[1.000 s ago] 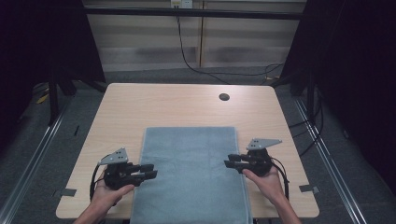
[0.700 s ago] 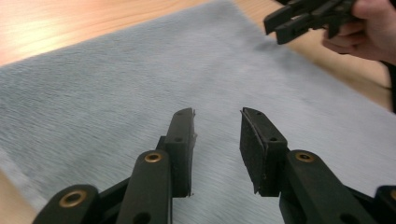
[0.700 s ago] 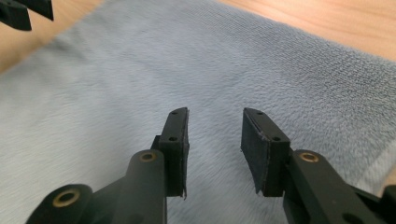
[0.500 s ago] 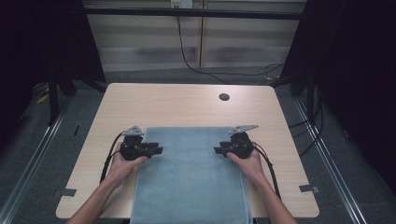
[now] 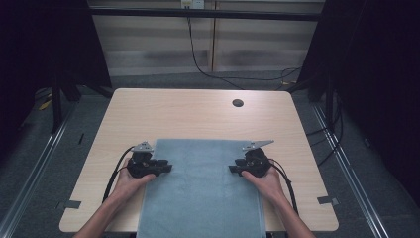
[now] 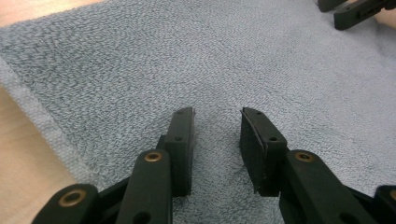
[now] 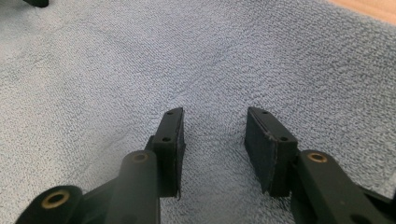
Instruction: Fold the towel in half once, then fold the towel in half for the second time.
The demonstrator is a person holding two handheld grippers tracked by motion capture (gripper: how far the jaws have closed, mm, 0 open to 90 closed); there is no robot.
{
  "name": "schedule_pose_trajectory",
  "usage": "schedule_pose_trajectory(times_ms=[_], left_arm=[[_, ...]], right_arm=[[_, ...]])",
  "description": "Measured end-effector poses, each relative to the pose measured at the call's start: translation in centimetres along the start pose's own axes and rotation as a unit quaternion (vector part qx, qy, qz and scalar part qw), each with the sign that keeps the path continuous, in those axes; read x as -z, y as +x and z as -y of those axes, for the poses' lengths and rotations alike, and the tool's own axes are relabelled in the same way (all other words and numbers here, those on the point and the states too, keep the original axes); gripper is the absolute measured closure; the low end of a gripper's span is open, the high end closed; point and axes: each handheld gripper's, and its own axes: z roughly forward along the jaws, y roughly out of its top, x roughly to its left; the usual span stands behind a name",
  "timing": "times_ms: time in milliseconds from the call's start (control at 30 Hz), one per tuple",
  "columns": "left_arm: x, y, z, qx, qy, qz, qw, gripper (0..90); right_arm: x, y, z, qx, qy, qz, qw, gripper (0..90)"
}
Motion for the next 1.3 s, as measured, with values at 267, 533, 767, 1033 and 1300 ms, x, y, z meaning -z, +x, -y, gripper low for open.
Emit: schedule_pose_trajectory(times_ms=[267, 533, 767, 1033, 1300], left_arm=[[0.8, -2.0, 1.4, -0.014, 0.003, 0.015, 0.9998, 65.7], [1.7, -4.0, 2.6, -0.023, 0.012, 0.029, 0.9992, 65.5], [2.4, -5.2, 3.3, -0.029, 0.026, 0.048, 0.9981, 64.3], [3.7, -4.8, 1.6, -0.023, -0.004, 0.054, 0.9983, 57.1], [4.3, -1.7, -1.6, -0.002, -0.042, 0.014, 0.999, 54.4]], right_arm=[[1.3, 1.4, 1.6, 0.018, 0.007, 0.006, 0.9998, 59.0], [2.6, 2.6, 3.1, 0.019, 0.011, -0.01, 0.9997, 58.7], [3.7, 4.2, 4.6, 0.018, 0.012, -0.013, 0.9997, 58.4], [4.7, 4.0, 4.1, 0.009, -0.004, -0.025, 0.9996, 50.5], [7.2, -0.2, 0.7, 0.003, -0.069, 0.007, 0.9976, 51.3]])
